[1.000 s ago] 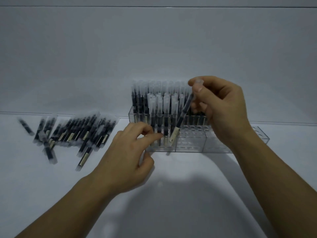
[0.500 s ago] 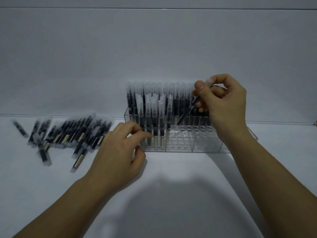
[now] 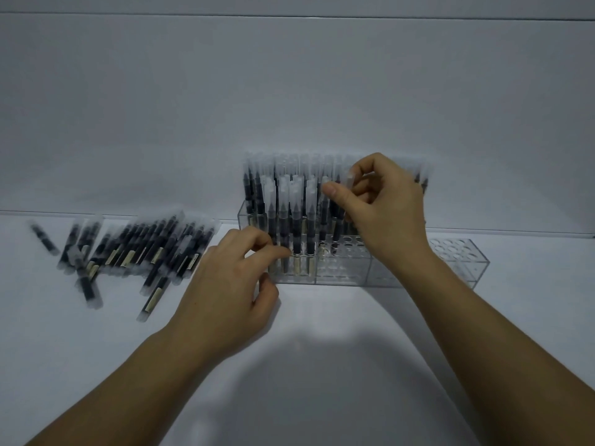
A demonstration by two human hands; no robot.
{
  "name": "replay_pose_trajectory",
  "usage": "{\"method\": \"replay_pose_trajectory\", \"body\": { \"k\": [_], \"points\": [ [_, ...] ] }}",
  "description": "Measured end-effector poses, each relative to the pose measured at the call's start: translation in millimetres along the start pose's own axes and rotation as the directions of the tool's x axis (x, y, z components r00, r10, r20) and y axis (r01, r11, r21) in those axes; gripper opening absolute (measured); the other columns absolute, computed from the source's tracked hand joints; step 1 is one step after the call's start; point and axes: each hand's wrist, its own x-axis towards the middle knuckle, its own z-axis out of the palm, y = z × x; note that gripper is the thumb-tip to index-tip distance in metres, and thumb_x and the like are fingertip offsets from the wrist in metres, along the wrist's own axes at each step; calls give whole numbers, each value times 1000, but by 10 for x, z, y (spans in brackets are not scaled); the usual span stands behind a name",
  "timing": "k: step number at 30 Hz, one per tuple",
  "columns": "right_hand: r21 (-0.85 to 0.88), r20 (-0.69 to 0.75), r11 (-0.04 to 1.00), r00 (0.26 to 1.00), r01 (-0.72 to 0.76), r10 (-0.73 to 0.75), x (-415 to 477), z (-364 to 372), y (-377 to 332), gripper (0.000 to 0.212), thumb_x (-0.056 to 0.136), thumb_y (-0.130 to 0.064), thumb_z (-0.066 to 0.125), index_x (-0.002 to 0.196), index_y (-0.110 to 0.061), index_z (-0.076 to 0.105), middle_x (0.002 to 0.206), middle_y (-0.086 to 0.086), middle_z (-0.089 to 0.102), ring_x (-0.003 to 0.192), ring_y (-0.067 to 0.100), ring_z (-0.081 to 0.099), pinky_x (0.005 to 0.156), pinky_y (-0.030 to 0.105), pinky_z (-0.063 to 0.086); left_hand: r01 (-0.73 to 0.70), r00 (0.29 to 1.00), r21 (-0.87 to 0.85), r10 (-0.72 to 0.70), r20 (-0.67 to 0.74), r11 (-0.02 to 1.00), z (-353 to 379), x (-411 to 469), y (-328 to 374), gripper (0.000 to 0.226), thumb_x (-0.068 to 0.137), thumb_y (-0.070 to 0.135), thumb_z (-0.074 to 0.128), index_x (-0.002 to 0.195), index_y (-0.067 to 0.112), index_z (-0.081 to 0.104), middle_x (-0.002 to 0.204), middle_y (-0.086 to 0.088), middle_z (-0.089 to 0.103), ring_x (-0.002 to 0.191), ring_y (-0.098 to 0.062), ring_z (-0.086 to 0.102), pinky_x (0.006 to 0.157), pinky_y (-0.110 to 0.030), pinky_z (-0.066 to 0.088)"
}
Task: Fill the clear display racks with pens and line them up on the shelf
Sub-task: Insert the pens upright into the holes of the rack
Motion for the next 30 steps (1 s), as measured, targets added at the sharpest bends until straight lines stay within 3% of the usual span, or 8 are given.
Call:
{"method": "replay_pose_trajectory", "body": {
  "k": [7,13,17,22,27,30],
  "points": [
    [-61,65,998,998,-6,10,32,87,65,30,80,-36,84,85,-19,60,67,-8,57,56,-1,50,58,10,46,-14,1000,3,14,0,1000,1,3,-9,41,83,16,49,118,18,70,107,4,56,99,-14,51,78,-41,48],
    [-62,64,998,998,-3,7,4,71,106,32,79,-39,84,85,-18,61,69,-6,59,57,2,49,59,17,50,-22,1000,13,22,-5,1000,17,3,-31,40,82,15,52,118,19,69,108,5,55,98,-14,51,78,-42,48],
    [-86,38,996,999,-6,10,-60,25,81,36,81,-43,83,93,-20,58,77,-8,61,62,-1,52,62,13,46,-29,1000,0,29,-7,1000,17,3,-59,41,83,18,48,118,19,70,108,6,55,100,-13,50,78,-41,48],
    [-66,-35,992,993,112,-114,-141,-55,-70,31,92,-41,73,94,-19,51,73,-7,56,59,7,49,58,15,40,-19,1000,-102,18,-12,995,-31,11,-107,36,86,20,45,109,19,72,108,8,61,103,-8,55,86,-30,48],
    [-105,163,949,946,299,-280,-341,155,-312,22,93,-27,73,89,-18,53,67,-11,53,63,11,53,57,14,41,107,994,-52,-105,41,993,-363,-46,-288,23,88,22,51,101,23,70,98,15,61,89,1,55,82,-21,44],
    [-132,315,931,905,339,-285,-436,365,-393,16,94,-31,68,93,-23,54,68,-12,53,64,8,54,58,13,38,286,954,117,-294,56,951,-695,-253,-584,20,87,27,55,100,26,70,93,11,61,82,-7,57,75,-29,47]
  ]
}}
